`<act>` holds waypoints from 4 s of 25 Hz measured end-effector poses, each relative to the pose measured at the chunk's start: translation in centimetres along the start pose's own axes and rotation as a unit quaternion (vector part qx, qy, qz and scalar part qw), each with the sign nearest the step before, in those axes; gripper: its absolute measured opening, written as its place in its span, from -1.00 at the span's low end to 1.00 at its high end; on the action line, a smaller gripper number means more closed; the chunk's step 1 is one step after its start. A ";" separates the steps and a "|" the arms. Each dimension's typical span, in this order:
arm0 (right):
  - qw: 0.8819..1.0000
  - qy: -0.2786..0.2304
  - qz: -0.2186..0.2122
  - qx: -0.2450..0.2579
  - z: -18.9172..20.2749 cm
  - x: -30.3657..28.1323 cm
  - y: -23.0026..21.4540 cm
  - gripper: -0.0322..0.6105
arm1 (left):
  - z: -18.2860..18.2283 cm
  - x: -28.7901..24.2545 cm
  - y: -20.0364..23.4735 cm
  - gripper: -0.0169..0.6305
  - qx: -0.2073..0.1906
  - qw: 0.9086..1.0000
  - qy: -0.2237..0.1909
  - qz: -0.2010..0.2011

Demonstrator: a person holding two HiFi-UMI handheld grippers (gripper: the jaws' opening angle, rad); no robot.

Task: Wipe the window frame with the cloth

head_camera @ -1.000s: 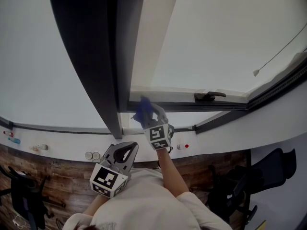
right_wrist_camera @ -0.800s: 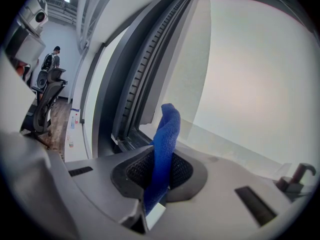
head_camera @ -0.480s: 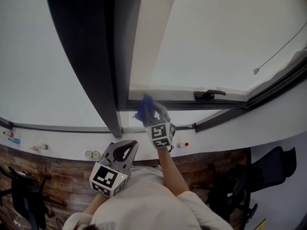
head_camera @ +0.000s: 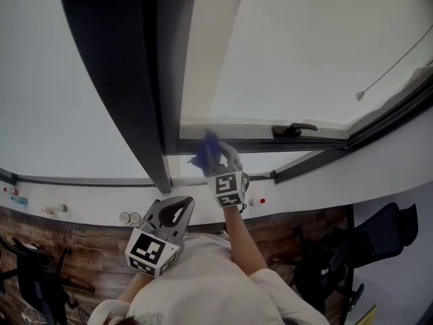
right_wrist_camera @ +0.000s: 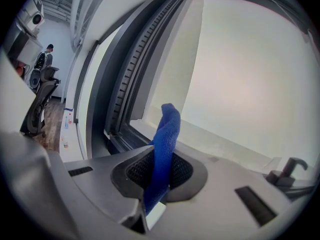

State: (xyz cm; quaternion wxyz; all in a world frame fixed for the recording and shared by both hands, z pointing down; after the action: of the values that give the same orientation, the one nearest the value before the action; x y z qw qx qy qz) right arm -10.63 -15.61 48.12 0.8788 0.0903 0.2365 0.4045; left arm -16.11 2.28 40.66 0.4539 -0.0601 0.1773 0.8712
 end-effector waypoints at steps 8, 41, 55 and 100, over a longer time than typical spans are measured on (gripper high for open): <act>1.000 0.004 0.010 -0.016 0.6 0.3 -0.7 -0.76 | -0.3 0.0 -0.1 -0.92 -0.001 1.000 -0.004 0.000; 0.999 0.003 0.040 -0.019 2.0 1.2 -2.5 -0.76 | -0.4 0.3 -0.2 -0.92 0.000 1.000 -0.017 0.001; 0.999 -0.003 0.040 -0.022 2.4 1.6 -3.2 -0.76 | -0.4 -0.5 -0.4 -0.92 -0.007 1.000 -0.009 0.002; 0.997 0.009 0.064 -0.035 3.7 2.5 -5.4 -0.76 | -0.5 -1.5 -0.2 -0.92 -0.003 1.000 -0.008 0.020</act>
State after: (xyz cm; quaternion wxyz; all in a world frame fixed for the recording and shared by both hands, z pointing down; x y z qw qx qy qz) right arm -3.81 -17.15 48.57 0.8515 0.0709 0.2239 0.4688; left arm -15.10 1.10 40.54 0.4374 -0.0512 0.1719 0.8812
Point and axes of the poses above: the fingertips, and each gripper's own axes: x backward along the fingers, y to its left, z out of its underside, the point moved 3 cm from there along x, backward along the fingers, and after that the axes turned 1 degree about y, right-handed, at the moved point
